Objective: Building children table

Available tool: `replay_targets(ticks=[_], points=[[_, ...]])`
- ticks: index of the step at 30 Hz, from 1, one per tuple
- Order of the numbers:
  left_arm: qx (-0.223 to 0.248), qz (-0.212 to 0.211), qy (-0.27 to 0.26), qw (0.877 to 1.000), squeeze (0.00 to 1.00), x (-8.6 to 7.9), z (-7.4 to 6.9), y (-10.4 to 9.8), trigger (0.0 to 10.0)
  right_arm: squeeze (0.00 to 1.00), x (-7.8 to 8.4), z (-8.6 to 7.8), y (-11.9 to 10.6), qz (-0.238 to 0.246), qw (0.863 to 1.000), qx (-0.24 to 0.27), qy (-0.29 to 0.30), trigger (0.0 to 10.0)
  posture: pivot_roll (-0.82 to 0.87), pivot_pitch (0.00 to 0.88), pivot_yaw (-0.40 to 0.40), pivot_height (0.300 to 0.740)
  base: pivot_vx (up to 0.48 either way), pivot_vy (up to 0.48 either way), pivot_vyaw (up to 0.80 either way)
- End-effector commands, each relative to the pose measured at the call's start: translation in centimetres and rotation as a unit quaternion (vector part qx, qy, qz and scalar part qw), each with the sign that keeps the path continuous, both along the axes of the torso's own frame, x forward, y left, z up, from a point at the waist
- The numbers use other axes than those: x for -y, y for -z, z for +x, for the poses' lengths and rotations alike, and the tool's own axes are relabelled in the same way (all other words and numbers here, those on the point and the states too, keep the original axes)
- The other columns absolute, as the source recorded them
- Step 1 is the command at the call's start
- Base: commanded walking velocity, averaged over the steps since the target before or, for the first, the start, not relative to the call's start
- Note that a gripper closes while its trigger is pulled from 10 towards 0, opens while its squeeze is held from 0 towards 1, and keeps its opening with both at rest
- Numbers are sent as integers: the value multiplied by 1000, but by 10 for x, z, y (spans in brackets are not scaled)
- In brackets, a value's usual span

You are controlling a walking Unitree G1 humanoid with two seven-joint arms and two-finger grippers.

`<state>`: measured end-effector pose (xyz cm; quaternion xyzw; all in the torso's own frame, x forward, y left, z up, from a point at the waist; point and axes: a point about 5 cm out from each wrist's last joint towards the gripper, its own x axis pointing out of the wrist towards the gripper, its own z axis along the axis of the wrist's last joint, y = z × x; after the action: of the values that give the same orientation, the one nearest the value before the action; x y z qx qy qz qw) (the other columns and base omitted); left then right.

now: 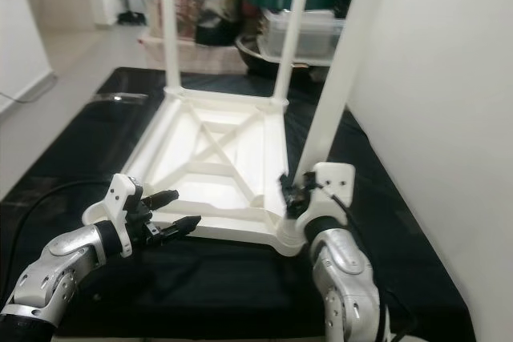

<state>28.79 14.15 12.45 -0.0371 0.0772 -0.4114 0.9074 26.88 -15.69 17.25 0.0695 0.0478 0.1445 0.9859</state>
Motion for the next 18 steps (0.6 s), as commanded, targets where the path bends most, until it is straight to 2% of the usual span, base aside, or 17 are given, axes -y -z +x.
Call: replay_targets(ticks=[1, 2, 3, 5, 6, 7, 9, 10, 11, 12, 13, 14, 15, 18], points=[[-5, -1, 4, 1000, 0, 2, 0, 1, 10000, 0, -2, 5, -18, 23, 998, 27, -60, 10000, 62, 0, -62, 740, 0, 0, 0], [-7, 1, 0, 1000, 0, 0, -1, 3, 10000, 0, 5, 6, -45, 19, 986, 79, -146, 10000, 66, 0, -67, 740, 0, 0, 0], [-7, 1, 0, 1000, 0, 0, -1, 3, 10000, 0, 5, 6, -45, 19, 986, 79, -146, 10000, 66, 0, -67, 740, 0, 0, 0], [-9, 4, -2, 1000, 0, -1, -2, 6, 10000, 0, 10, 2, -54, -18, 972, 109, -208, 10000, 69, 0, -70, 740, 0, 0, 0], [-10, 2, -2, 1000, 0, -1, -3, 6, 10000, 0, 12, 0, -54, -33, 964, 110, -238, 10000, 69, 0, -73, 740, 0, 0, 0], [-10, 2, -2, 1000, 0, -1, -3, 6, 10000, 0, 12, 0, -54, -33, 964, 110, -238, 10000, 69, 0, -73, 740, 0, 0, 0], [-9, 2, -2, 1000, 0, 0, -3, 6, 10000, 0, 11, -7, -48, -51, 943, 105, -312, 10000, 74, 0, -79, 740, 0, 0, 0], [-9, 2, -2, 1000, 0, 0, -3, 6, 10000, 0, 11, -7, -48, -51, 943, 105, -312, 10000, 74, 0, -79, 740, 0, 0, 0], [-8, 1, -3, 1000, 0, 0, -3, 6, 10000, 0, 9, -11, -44, -48, 932, 97, -345, 10000, 80, 0, -86, 740, 0, 0, 0], [-7, 0, -6, 1000, 0, 1, -2, 5, 10000, 0, 6, -15, -39, -45, 920, 90, -378, 980, 85, 0, -89, 740, 0, 0, 0], [-7, 0, -6, 1000, 0, 1, -2, 5, 10000, 0, 6, -15, -39, -45, 920, 90, -378, 980, 85, 0, -89, 740, 0, 0, 0], [-6, -1, -7, 1000, 0, 1, -3, 5, 10000, 0, 2, -18, -33, -41, 908, 80, -409, 0, 86, 0, -93, 740, 0, 0, 0], [-6, -2, -7, 1000, 0, 1, -3, 5, 10000, 0, -1, -21, -30, -39, 899, 74, -430, 0, 86, 0, -93, 740, 0, 0, 0], [-6, -2, -7, 1000, 0, 1, -3, 5, 10000, 0, -1, -22, -29, -37, 893, 69, -443, 0, 86, 0, -93, 740, 0, 0, 0]])
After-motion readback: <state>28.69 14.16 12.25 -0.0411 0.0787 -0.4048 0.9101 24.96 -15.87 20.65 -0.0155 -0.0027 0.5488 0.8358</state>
